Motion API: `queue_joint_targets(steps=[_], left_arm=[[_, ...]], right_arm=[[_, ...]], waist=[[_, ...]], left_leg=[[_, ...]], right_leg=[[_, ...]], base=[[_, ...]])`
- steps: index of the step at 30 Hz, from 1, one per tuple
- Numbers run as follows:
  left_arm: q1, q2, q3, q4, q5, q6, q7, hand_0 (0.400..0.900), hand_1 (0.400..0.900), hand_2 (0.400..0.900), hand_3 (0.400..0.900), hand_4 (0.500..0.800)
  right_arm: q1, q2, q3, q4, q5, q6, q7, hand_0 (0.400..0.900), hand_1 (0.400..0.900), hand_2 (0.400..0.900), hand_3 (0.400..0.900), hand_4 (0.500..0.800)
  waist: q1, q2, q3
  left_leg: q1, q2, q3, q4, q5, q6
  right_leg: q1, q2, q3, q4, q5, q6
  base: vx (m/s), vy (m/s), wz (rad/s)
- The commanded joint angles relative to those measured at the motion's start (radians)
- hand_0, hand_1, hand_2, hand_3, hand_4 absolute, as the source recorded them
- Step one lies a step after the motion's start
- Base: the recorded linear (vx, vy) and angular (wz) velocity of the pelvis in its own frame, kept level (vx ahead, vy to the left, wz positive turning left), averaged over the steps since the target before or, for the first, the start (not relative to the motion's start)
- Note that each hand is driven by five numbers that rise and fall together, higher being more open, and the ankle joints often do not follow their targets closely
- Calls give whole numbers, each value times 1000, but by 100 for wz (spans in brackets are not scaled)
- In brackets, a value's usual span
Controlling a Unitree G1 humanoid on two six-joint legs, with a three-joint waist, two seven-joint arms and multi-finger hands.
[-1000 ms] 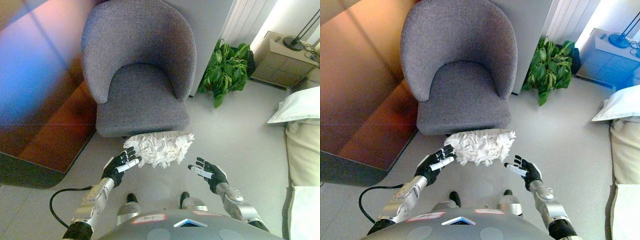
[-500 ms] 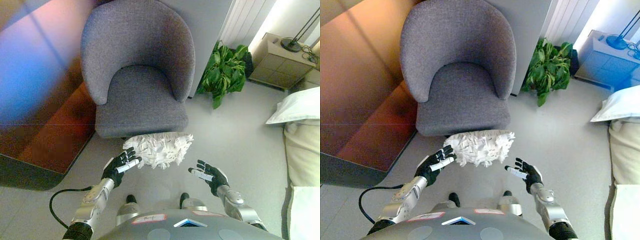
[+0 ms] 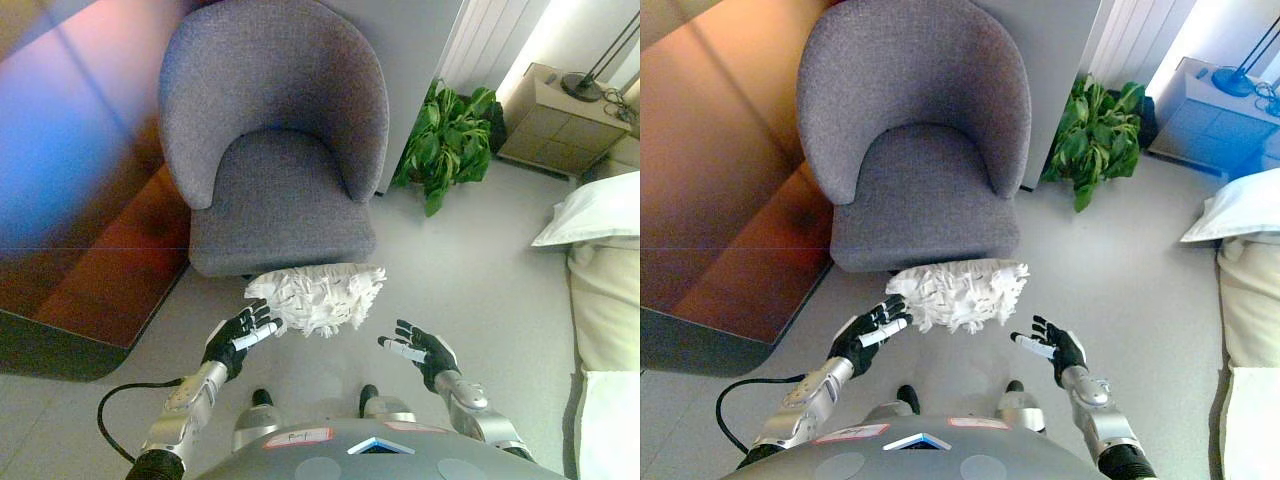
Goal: Pick up the pillow and put it on the sofa.
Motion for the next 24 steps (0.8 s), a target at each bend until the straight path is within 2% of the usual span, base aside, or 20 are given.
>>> queue_joint_targets(steps=[1, 5, 7, 8, 10, 15, 18, 20, 24], left_arm=[[-78, 45, 62, -117, 0, -114, 32, 900, 900, 900, 900, 800], [-72, 48, 87, -136, -39, -126, 26, 900, 900, 900, 900, 800], [-69, 47, 89, -135, -52, -133, 25, 900, 900, 900, 900, 800], [-60, 39, 95, -141, -65, -125, 16, 900, 900, 900, 900, 800], [-49, 28, 95, -148, -62, -113, 2, 900, 900, 900, 900, 800], [-26, 18, 101, -165, -46, -108, -28, 900, 900, 900, 900, 800], [-15, 17, 84, -157, -44, -117, -57, 900, 900, 900, 900, 800], [-4, 9, 72, -154, -44, -140, -51, 900, 900, 900, 900, 800], [14, -1, 60, -160, -24, -170, -38, 900, 900, 900, 900, 800]], right_arm=[[-80, -69, -27, -101, -12, -75, 15, 900, 900, 900, 900, 800], [-91, -100, -27, -106, -4, -92, 29, 900, 900, 900, 900, 800], [-91, -108, -30, -103, -2, -99, 35, 900, 900, 900, 900, 800], [-79, -115, -36, -105, -1, -102, 33, 900, 900, 900, 900, 800], [-71, -116, -40, -102, 6, -100, 31, 900, 900, 900, 900, 800], [-34, -106, -62, -110, -9, -97, 50, 900, 900, 900, 900, 800], [14, -101, -73, -131, -14, -104, 46, 900, 900, 900, 900, 800], [30, -101, -74, -133, -12, -115, 52, 900, 900, 900, 900, 800], [39, -108, -72, -137, -5, -113, 88, 900, 900, 900, 900, 800]], waist=[[40, -3, 46], [49, -12, 82], [48, -20, 84], [54, -32, 94], [61, -37, 99], [66, -4, 94], [66, 42, 91], [82, 56, 95], [120, 60, 114]], left_leg=[[-3, 68, -46, 192, -78, -23], [-77, 106, -118, 377, -48, -33], [-99, 111, -128, 435, -28, -35], [-150, 119, -146, 543, 3, -40], [-179, 113, -157, 567, 3, -33], [-129, 109, -118, 377, 37, -44], [-109, 101, -110, 191, 96, -66], [-130, 105, -132, 110, 145, -80], [-223, 129, -134, 67, 247, -101]], right_leg=[[-6, 39, 4, 17, -5, -24], [-23, 41, 15, 44, -12, -54], [-32, 38, 18, 45, -11, -66], [-19, 36, 22, 38, -7, -79], [2, 37, 25, 33, -12, -81], [40, 63, 15, 44, -60, -70], [58, 98, 16, 69, -104, -66], [87, 115, 33, 65, -126, -66], [172, 136, 70, 51, -172, -83]], base=[[-21, -120, -11], [-23, -93, -13], [8, -69, -9], [64, -82, -9], [121, -41, -10], [179, 72, -5], [280, 123, -14], [331, 116, -39], [387, 116, -40]])
